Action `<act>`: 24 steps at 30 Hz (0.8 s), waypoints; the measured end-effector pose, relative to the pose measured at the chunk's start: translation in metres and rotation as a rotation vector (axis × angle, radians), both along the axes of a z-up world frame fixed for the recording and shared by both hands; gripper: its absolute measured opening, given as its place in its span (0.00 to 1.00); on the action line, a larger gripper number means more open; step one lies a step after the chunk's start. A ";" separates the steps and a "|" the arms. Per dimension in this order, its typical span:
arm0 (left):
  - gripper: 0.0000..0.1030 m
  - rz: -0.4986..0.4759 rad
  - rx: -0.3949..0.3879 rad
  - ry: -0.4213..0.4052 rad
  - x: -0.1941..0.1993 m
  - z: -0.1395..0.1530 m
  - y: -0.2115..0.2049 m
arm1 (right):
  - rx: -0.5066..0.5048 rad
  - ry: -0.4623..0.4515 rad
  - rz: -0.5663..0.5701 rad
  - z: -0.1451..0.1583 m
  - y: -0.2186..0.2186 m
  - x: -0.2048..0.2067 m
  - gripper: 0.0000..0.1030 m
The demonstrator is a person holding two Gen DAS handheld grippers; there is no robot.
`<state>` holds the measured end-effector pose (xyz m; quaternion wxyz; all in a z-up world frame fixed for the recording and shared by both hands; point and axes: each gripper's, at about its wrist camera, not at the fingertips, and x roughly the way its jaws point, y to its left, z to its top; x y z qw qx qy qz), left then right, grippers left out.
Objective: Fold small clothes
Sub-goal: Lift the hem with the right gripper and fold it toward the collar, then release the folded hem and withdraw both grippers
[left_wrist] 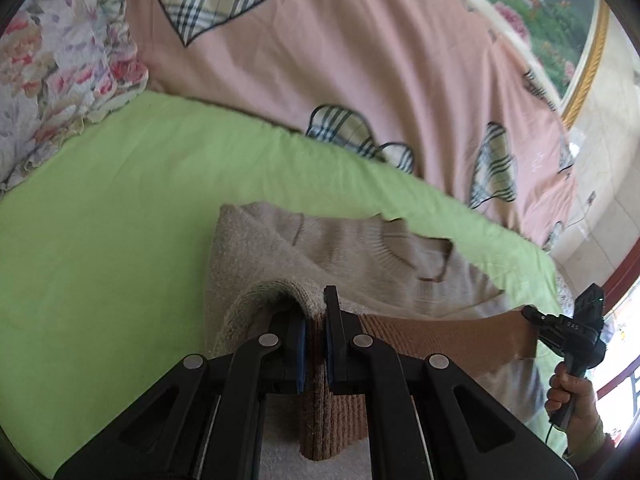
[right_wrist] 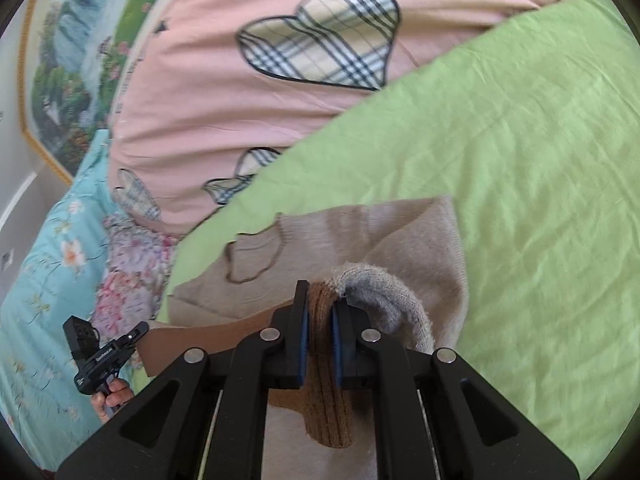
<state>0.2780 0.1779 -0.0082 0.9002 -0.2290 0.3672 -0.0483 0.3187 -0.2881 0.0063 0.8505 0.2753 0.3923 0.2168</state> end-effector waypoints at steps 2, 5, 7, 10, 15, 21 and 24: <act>0.07 0.000 0.002 0.043 0.008 -0.015 0.001 | -0.051 0.039 -0.004 -0.012 0.005 0.009 0.14; 0.10 -0.019 -0.020 0.048 -0.011 -0.017 0.000 | -0.014 0.074 -0.019 -0.022 -0.001 0.004 0.27; 0.17 -0.053 -0.014 0.021 -0.038 -0.007 -0.009 | 0.005 0.035 -0.050 -0.013 -0.011 -0.014 0.49; 0.29 -0.132 -0.027 0.002 -0.083 -0.001 -0.038 | 0.026 -0.055 -0.045 0.007 -0.012 -0.048 0.51; 0.31 -0.314 -0.009 0.076 -0.091 -0.021 -0.113 | -0.052 -0.063 0.324 0.002 0.067 -0.084 0.51; 0.21 -0.328 0.124 0.149 -0.030 -0.032 -0.130 | -0.259 -0.019 0.442 -0.017 0.109 -0.053 0.49; 0.21 -0.232 0.161 0.138 0.003 -0.025 -0.103 | -0.355 0.003 0.274 -0.018 0.082 -0.018 0.49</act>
